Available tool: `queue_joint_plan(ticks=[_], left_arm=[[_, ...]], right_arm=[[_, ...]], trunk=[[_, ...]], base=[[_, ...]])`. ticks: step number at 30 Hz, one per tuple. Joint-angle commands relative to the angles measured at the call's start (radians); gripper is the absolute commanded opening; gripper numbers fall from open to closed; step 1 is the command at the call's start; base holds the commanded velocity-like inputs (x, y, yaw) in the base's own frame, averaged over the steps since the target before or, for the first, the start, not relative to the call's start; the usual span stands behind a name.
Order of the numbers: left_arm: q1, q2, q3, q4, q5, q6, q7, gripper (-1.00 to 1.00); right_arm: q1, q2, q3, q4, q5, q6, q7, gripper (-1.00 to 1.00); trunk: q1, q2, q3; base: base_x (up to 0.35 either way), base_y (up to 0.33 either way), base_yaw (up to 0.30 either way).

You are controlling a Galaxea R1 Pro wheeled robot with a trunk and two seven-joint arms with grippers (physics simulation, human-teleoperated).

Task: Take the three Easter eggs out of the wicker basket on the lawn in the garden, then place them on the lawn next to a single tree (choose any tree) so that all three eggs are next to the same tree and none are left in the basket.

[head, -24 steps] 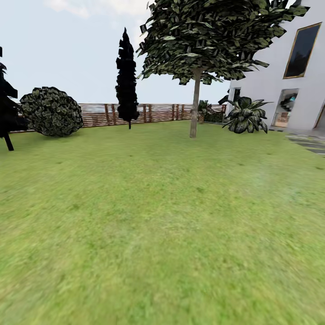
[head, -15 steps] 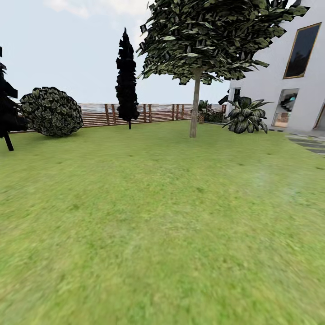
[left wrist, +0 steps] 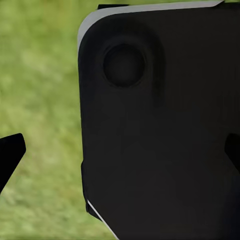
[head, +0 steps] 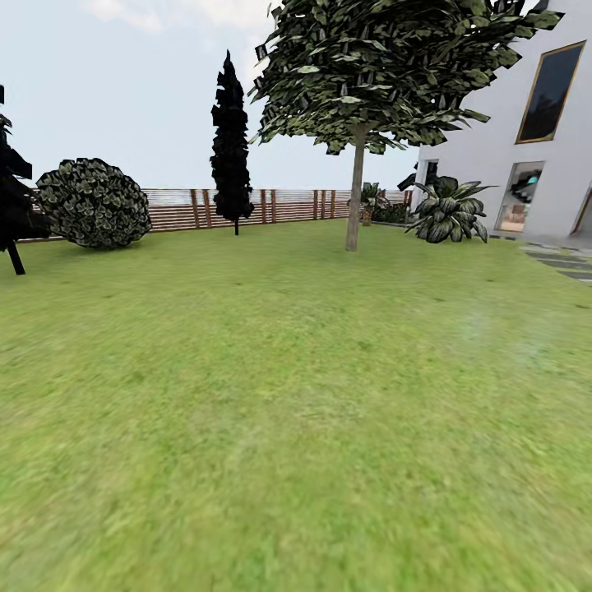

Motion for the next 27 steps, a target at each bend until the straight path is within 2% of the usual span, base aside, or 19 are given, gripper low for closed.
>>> queue_joint_plan(ticks=[1,27], left_arm=[[0.0,0.0,0.0,-0.002,0.0,-0.001,-0.001,1.0],[0.0,0.002,0.0,-0.003,0.002,-0.002,-0.004,1.0]], right_arm=[[0.0,0.0,0.0,0.001,0.001,-0.002,-0.001,1.0],[0.0,-0.005,-0.001,-0.002,0.002,-0.016,0.0,1.0]], trunk=[[0.0,0.0,-0.001],[0.0,0.0,-0.001]], base=[[0.0,0.0,0.0],[0.0,0.0,0.005]])
